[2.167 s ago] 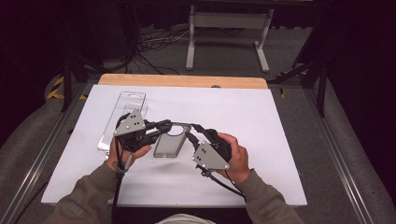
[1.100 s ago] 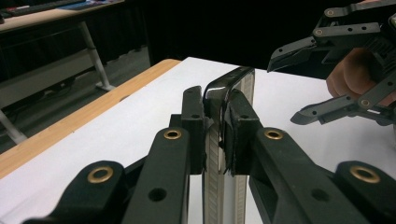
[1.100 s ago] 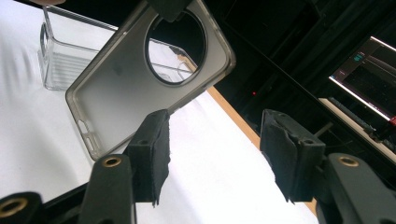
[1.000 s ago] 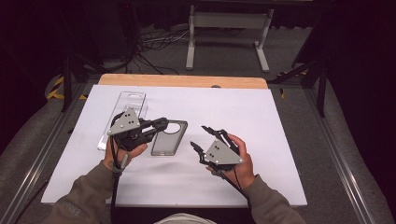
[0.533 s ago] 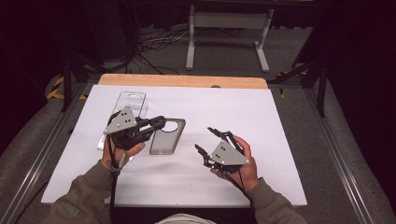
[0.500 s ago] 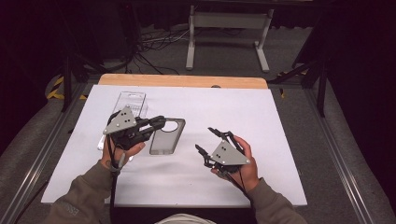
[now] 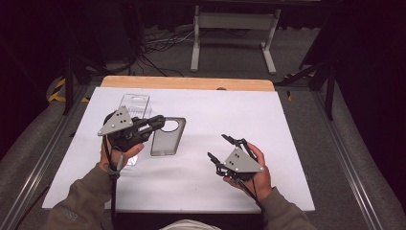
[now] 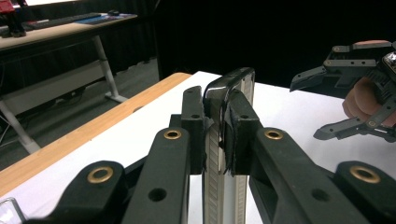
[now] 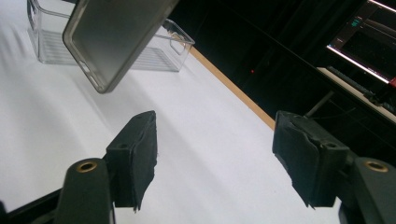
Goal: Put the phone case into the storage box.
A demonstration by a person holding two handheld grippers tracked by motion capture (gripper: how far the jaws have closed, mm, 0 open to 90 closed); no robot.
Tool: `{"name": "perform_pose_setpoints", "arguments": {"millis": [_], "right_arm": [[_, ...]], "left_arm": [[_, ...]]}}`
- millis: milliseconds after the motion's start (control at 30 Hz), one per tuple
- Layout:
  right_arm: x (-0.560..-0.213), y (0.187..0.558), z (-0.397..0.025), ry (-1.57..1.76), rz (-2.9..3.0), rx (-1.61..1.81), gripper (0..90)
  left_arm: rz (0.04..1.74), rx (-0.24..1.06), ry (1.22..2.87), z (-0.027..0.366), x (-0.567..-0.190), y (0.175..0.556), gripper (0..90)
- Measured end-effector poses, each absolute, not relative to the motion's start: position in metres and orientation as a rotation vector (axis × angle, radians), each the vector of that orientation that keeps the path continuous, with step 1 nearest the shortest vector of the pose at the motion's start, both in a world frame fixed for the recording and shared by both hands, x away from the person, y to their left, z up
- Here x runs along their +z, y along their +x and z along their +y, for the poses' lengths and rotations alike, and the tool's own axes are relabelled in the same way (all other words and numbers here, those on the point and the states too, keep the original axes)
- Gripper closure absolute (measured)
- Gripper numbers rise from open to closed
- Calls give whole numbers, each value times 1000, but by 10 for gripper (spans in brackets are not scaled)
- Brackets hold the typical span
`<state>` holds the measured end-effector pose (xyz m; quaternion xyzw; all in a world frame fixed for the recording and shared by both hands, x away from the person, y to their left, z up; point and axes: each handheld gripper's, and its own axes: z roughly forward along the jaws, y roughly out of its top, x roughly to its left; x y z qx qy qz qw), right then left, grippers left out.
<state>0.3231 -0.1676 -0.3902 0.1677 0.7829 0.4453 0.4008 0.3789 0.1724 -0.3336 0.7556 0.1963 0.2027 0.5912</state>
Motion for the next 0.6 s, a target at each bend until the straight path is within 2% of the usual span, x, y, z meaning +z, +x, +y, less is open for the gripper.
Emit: {"name": "perform_pose_setpoints", "arguments": {"millis": [600], "right_arm": [[-401,322,-199,509,1980,1064,293]], "left_arm": [[462,479,1736,178,-329,378,807]]}}
